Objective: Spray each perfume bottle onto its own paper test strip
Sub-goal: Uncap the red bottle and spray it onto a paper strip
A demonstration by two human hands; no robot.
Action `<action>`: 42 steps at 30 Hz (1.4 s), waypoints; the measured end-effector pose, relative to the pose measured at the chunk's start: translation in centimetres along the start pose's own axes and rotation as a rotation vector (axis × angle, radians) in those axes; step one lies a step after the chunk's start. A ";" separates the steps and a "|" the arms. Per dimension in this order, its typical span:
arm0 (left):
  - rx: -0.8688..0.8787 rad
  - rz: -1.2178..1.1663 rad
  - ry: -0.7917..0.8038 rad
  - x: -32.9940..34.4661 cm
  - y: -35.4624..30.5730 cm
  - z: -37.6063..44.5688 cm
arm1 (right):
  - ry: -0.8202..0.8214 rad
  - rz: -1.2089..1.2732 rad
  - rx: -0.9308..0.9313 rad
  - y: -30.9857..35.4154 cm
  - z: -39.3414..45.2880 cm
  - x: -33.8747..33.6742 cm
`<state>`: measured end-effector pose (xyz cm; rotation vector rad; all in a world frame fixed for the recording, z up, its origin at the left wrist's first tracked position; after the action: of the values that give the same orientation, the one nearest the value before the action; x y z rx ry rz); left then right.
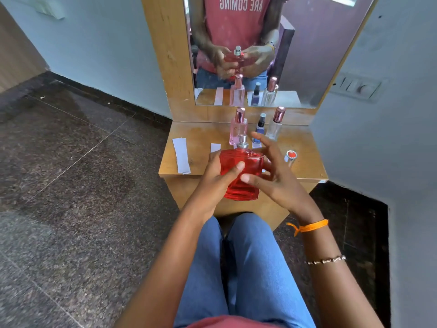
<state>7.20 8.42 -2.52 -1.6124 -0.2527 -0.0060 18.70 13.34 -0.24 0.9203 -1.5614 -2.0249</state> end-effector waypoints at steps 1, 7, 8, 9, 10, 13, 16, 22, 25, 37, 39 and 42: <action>-0.016 0.006 0.012 0.1 -0.1 0.0 | 0.004 -0.003 -0.015 -0.1 0.1 0.5; -0.075 0.477 -0.075 -2.0 -1.0 1.9 | -0.038 0.007 -0.032 -1.1 0.0 0.4; -0.054 0.645 -0.152 -2.9 -1.5 2.6 | -0.031 0.035 -0.027 -1.2 -0.1 0.2; -0.051 0.796 -0.220 -3.6 -2.0 3.2 | -0.023 0.061 -0.026 -1.2 -0.2 0.1; -0.069 0.920 -0.273 -4.2 -2.2 3.9 | -0.018 0.080 -0.029 -1.1 -0.2 -0.1; -0.190 1.184 -0.333 -5.3 -1.7 5.6 | -0.019 0.129 -0.032 -1.0 -0.3 -0.3; -0.274 1.287 -0.298 -5.3 -0.6 6.7 | -0.038 0.164 -0.046 -1.0 -0.2 -0.6; -0.226 1.179 -0.378 -5.0 -0.4 6.9 | -0.086 0.288 -0.064 -1.2 0.1 -0.9; -0.155 1.082 -0.426 -5.2 -0.6 6.6 | -0.092 0.349 -0.068 -1.4 0.2 -0.8; 0.054 0.681 -0.480 -5.8 -2.6 3.9 | -0.049 0.698 -0.001 -2.9 0.1 1.9; 0.080 0.636 -0.452 -5.5 -3.1 3.4 | -0.019 0.762 0.018 -3.0 0.0 2.4; 0.089 0.579 -0.394 -5.1 -3.3 2.9 | -0.052 0.657 0.034 -2.6 0.0 2.3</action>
<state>1.26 10.61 -0.28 -1.5377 -0.0776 0.7615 17.30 12.55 -3.24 0.2932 -1.6477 -1.5592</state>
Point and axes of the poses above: each hand's wrist, its own z-axis towards the middle knuckle, its own x-axis out of the palm, y = z × x, the point moved 7 cm from there along z, towards the middle knuckle, and after that the axes turned 6 degrees about y, right-handed, at the moved point
